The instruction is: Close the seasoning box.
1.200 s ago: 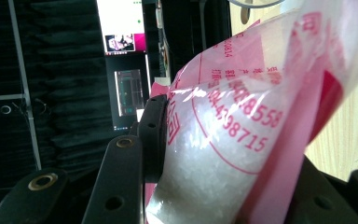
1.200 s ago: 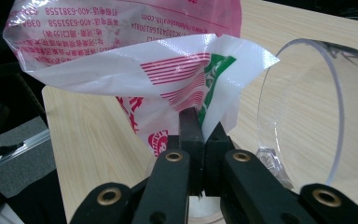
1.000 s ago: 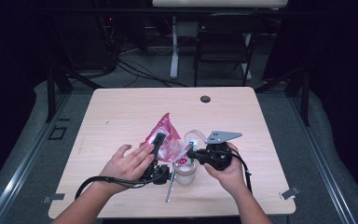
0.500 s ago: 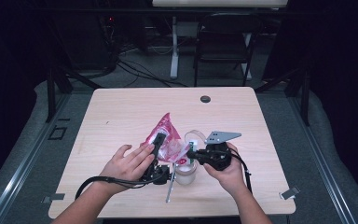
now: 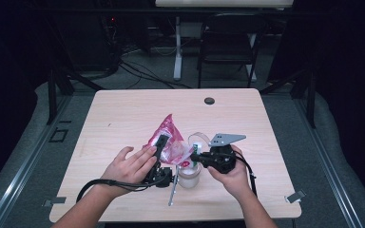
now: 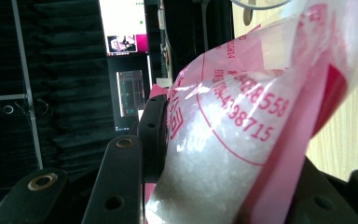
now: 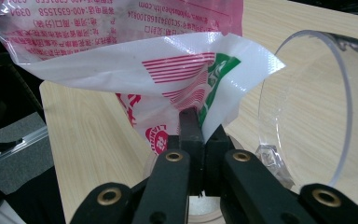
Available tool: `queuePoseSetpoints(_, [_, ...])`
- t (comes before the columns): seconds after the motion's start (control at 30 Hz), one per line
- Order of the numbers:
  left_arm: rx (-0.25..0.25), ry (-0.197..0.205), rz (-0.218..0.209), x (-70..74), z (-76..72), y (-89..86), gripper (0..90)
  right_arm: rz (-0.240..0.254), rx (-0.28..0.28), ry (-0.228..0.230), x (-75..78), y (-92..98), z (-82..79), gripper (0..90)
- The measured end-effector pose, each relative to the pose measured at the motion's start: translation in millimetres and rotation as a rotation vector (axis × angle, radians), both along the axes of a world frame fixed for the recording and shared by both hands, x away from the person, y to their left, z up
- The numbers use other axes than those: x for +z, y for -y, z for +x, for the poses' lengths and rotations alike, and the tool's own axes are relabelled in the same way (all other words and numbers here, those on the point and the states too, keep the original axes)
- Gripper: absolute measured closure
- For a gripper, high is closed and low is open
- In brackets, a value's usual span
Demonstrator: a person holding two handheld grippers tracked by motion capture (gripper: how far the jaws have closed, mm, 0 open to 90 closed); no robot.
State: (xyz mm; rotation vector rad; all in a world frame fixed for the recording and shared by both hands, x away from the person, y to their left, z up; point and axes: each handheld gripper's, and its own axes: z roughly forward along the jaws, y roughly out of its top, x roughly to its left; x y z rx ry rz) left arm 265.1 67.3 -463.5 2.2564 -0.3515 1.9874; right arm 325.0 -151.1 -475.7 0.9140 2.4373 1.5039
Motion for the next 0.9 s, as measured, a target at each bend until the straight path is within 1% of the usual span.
queuePoseSetpoints(0.07, [0.003, -0.005, 0.0, -0.2, -0.1, 0.1, 64.6, -0.002, 0.0, -0.001, -0.2, -0.1, 0.1, 90.0])
queuePoseSetpoints(0.17, [-0.004, 0.003, -0.001, -0.7, -0.3, 0.5, 64.5, -0.002, -0.002, -0.003, -0.5, -0.1, 0.2, 90.0])
queuePoseSetpoints(0.3, [-0.006, 0.0, -0.004, -0.1, -1.0, 0.4, 64.4, -0.003, 0.0, -0.005, -0.9, 0.4, 0.6, 90.0])
queuePoseSetpoints(0.33, [-0.001, -0.011, -0.009, -0.6, -1.2, 0.1, 64.4, -0.003, -0.004, -0.004, -1.1, 0.7, 0.8, 90.0])
queuePoseSetpoints(0.37, [-0.006, -0.001, -0.004, 0.0, -1.1, 0.3, 64.4, -0.003, -0.005, -0.004, -1.1, 1.0, 0.9, 90.0])
queuePoseSetpoints(0.43, [-0.004, -0.004, -0.009, -0.2, -0.9, 0.0, 64.4, 0.001, -0.01, -0.006, -1.7, 1.3, 1.3, 90.0])
queuePoseSetpoints(0.47, [0.001, -0.014, -0.013, -0.9, -0.9, -0.2, 64.4, 0.001, -0.01, -0.006, -1.7, 1.3, 1.3, 90.0])
queuePoseSetpoints(0.53, [0.002, -0.014, -0.008, -1.1, -0.9, -0.1, 64.4, -0.005, -0.009, -0.005, -1.6, 1.2, 1.3, 90.0])
queuePoseSetpoints(0.57, [-0.004, -0.006, -0.002, -0.8, -0.8, 0.3, 64.4, -0.006, -0.009, -0.005, -1.7, 1.1, 1.3, 90.0])
queuePoseSetpoints(0.63, [-0.005, -0.006, -0.011, -1.7, -0.6, 0.1, 64.4, -0.008, -0.009, -0.005, -1.9, 1.1, 1.4, 90.0])
queuePoseSetpoints(0.73, [-0.004, -0.007, -0.006, -1.4, -0.4, 0.1, 64.4, -0.009, -0.009, -0.005, -1.9, 1.2, 1.3, 90.0])
queuePoseSetpoints(0.9, [0.001, -0.012, -0.014, -1.9, -0.1, -0.5, 64.5, -0.009, -0.009, -0.002, -1.9, 1.0, 1.1, 90.0])
